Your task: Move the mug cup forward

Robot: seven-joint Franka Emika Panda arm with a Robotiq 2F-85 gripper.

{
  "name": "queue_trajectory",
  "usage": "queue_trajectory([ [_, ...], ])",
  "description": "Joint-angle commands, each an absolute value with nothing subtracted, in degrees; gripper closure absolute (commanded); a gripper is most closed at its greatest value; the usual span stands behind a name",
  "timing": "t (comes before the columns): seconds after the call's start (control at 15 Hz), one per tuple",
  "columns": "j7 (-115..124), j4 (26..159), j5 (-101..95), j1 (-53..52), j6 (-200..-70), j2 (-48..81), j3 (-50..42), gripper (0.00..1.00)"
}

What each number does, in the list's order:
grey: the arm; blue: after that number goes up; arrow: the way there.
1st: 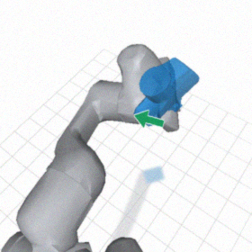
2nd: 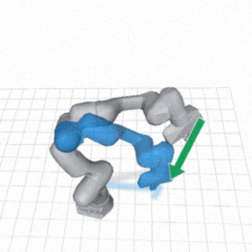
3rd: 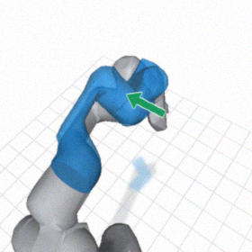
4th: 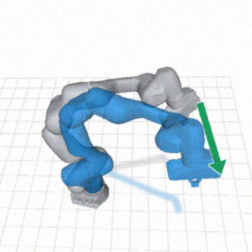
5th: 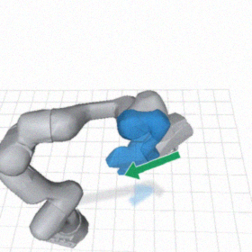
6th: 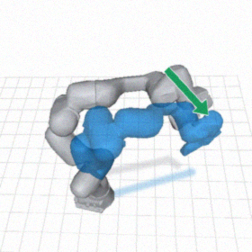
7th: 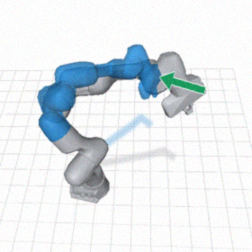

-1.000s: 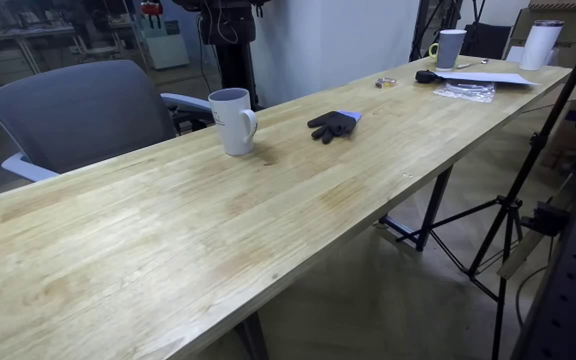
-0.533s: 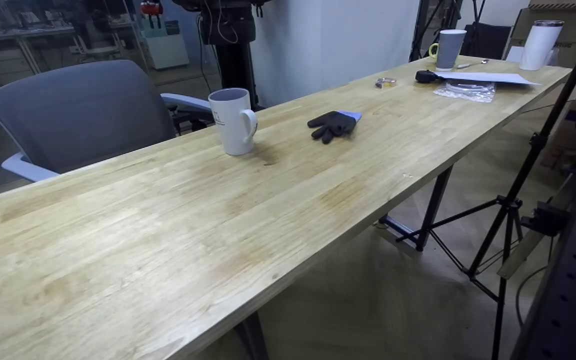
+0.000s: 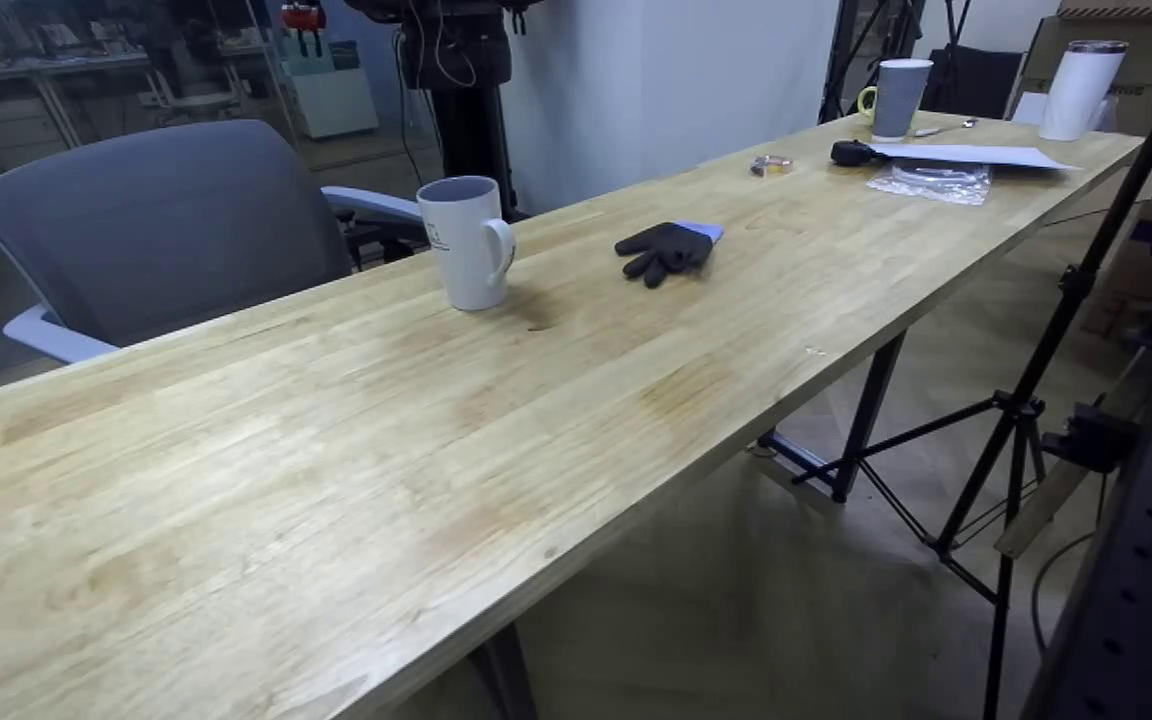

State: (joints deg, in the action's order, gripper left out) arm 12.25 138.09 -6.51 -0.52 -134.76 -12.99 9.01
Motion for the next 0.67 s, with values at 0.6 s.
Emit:
queue_trajectory([
  [0.6, 9.8, 97.9, -3.4, -2.4, -124.3, 18.2, 4.0, 0.00],
])
